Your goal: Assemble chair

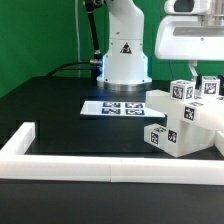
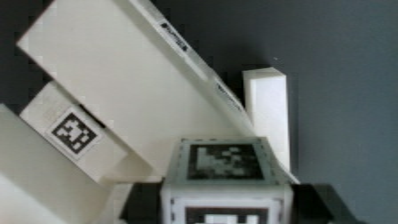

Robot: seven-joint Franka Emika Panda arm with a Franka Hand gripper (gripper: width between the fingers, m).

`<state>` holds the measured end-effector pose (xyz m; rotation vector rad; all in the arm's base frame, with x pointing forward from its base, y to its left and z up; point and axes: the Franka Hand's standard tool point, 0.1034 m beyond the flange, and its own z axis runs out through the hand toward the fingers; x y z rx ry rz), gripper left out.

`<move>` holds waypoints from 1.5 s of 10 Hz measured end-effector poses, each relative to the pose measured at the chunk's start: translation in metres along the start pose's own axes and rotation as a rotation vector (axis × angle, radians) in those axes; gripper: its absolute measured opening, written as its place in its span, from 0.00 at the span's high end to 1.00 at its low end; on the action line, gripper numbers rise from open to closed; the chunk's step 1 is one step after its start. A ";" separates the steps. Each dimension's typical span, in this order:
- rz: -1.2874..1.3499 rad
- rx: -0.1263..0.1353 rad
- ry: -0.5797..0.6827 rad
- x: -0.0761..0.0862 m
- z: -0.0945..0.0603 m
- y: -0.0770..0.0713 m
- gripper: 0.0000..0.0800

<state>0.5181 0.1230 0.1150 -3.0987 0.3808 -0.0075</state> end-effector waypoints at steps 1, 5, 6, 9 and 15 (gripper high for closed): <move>0.050 0.000 0.000 0.000 0.000 0.000 0.64; 0.303 0.000 0.000 -0.001 0.000 -0.001 0.64; 0.311 0.000 0.000 -0.001 0.000 -0.001 0.64; 0.285 0.000 -0.001 -0.001 0.000 -0.002 0.33; -0.159 -0.008 0.003 0.000 0.000 -0.002 0.19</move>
Offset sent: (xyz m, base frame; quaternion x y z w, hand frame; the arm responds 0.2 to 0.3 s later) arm 0.0000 0.0000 0.0000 0.0000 0.0000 0.1938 0.9810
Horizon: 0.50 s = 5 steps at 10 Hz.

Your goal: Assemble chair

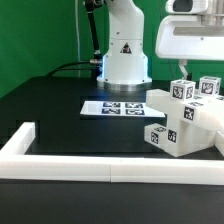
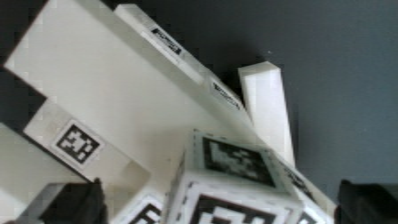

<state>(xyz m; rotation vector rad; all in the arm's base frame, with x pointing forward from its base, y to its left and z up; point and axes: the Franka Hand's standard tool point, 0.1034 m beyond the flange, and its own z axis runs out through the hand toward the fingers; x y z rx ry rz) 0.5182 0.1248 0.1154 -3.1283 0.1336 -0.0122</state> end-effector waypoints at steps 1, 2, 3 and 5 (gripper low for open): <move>-0.054 0.000 0.000 0.000 0.000 -0.001 0.19; -0.117 0.000 0.000 0.000 0.000 -0.001 0.19; -0.181 -0.001 -0.001 0.000 0.000 0.000 0.19; -0.300 -0.001 -0.001 0.000 0.000 0.000 0.19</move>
Offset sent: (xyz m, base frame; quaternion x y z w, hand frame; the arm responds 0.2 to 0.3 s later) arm 0.0009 0.0002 -0.0008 -0.0012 0.0010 -0.1345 0.9909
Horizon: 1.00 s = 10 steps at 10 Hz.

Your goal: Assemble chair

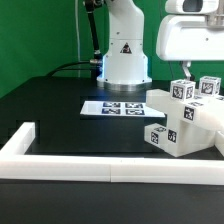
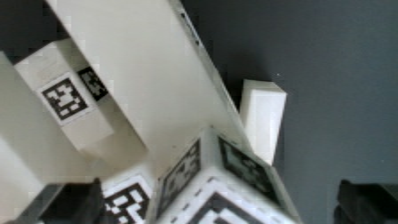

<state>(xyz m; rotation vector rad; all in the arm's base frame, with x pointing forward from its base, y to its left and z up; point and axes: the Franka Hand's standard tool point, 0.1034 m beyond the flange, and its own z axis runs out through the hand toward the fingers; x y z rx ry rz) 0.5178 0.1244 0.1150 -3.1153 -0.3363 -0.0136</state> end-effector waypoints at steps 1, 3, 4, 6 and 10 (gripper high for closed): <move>-0.067 0.000 0.000 0.000 0.000 0.000 0.19; -0.200 -0.001 -0.001 -0.001 0.001 0.001 0.19; -0.266 -0.001 -0.001 -0.001 0.001 0.002 0.19; -0.353 -0.001 -0.001 -0.001 0.001 0.003 0.19; -0.366 -0.001 -0.001 -0.001 0.001 0.004 0.36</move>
Offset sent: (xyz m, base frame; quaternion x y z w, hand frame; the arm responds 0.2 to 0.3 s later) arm 0.0002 0.0002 0.0004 -0.0015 0.0002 -0.1925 0.9813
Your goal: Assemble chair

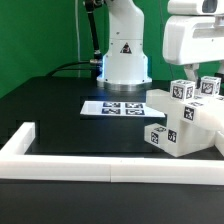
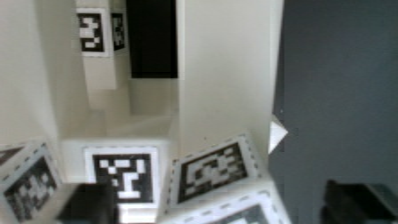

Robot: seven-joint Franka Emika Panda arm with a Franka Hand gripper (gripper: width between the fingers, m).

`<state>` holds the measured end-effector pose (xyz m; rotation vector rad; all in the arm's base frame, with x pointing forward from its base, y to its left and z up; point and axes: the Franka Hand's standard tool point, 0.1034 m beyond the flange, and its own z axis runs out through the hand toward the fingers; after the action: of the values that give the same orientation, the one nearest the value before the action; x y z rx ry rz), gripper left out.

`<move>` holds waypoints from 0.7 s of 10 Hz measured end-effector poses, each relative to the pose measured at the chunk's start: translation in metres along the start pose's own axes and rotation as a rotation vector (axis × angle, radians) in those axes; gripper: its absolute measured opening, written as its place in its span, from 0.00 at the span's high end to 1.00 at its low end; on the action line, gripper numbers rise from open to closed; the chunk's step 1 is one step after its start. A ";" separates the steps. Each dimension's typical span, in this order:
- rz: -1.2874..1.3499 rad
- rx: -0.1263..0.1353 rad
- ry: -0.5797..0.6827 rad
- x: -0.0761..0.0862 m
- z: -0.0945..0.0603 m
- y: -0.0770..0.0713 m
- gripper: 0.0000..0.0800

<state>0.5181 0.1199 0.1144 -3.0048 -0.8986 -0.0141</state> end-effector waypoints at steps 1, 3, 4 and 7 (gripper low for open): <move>-0.001 0.000 0.000 0.000 0.000 0.000 0.53; 0.075 0.001 0.000 0.000 0.000 0.000 0.64; 0.165 0.001 0.000 0.000 0.000 0.000 0.64; 0.380 0.002 0.001 0.000 0.000 -0.001 0.64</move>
Offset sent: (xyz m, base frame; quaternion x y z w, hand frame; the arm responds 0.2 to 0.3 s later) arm 0.0000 0.0000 0.0000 0.0000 0.0000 0.1938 0.9810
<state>0.5180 0.1205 0.1145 -3.1171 -0.3151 -0.0123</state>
